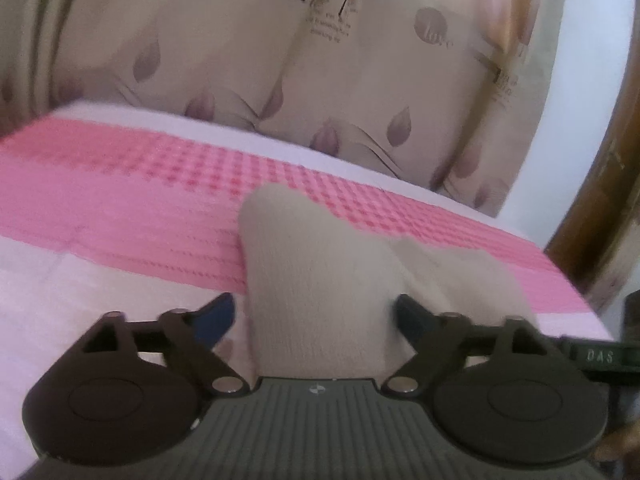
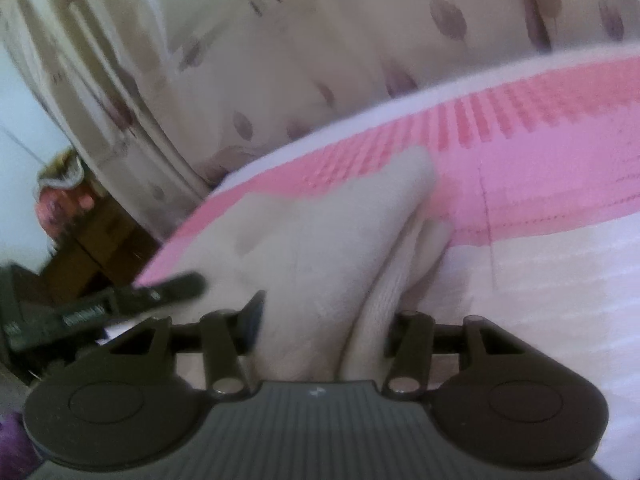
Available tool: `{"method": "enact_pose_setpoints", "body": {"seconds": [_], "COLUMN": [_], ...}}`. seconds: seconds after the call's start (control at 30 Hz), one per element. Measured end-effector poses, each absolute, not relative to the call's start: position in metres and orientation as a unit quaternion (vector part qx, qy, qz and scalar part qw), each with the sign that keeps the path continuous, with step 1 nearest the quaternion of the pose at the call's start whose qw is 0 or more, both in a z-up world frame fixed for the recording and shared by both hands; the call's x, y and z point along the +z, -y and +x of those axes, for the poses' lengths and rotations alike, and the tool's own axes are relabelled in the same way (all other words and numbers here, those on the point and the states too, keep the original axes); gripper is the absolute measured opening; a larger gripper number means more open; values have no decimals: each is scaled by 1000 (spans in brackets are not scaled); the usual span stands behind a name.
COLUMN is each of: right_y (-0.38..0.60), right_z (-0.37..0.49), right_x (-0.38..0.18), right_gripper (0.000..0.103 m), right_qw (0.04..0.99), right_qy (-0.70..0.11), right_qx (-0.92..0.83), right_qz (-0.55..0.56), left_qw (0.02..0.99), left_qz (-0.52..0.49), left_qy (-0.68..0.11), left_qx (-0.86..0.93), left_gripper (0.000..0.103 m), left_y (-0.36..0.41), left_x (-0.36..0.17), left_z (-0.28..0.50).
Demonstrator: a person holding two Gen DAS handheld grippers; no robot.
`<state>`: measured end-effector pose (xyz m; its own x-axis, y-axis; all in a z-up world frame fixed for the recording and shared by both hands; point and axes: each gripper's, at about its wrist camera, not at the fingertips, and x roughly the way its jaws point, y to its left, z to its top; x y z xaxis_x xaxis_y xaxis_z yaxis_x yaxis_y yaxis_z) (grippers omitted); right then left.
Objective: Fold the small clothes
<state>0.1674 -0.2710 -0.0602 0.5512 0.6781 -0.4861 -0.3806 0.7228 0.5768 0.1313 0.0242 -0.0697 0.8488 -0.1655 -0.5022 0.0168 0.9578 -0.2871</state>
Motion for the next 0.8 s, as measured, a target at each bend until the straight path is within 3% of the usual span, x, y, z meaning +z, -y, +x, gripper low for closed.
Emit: {"method": "enact_pose_setpoints", "body": {"seconds": [0.03, 0.2, 0.47, 0.57, 0.8], "right_y": [268, 260, 285, 293, 281], "right_z": [165, 158, 130, 109, 71], "right_x": [-60, -58, -31, -16, -12], "right_gripper": [55, 72, 74, 92, 95], "right_qw": [863, 889, 922, 930, 940], "right_qy": [-358, -341, -245, -208, -197], "right_qx": [301, 276, 249, 243, 235], "right_qz": [188, 130, 166, 180, 146], "left_qw": [954, 964, 982, 984, 988], "left_qz": [-135, -120, -36, -32, 5], "left_qy": [-265, -238, -183, -167, -141], "left_qx": [-43, -13, 34, 50, 67], "left_gripper": [98, 103, 103, 103, 103], "left_y": [-24, -23, 5, 13, 34], "left_x": [-69, -64, -44, -37, -20], "left_z": [129, 118, 95, 88, 71]}}
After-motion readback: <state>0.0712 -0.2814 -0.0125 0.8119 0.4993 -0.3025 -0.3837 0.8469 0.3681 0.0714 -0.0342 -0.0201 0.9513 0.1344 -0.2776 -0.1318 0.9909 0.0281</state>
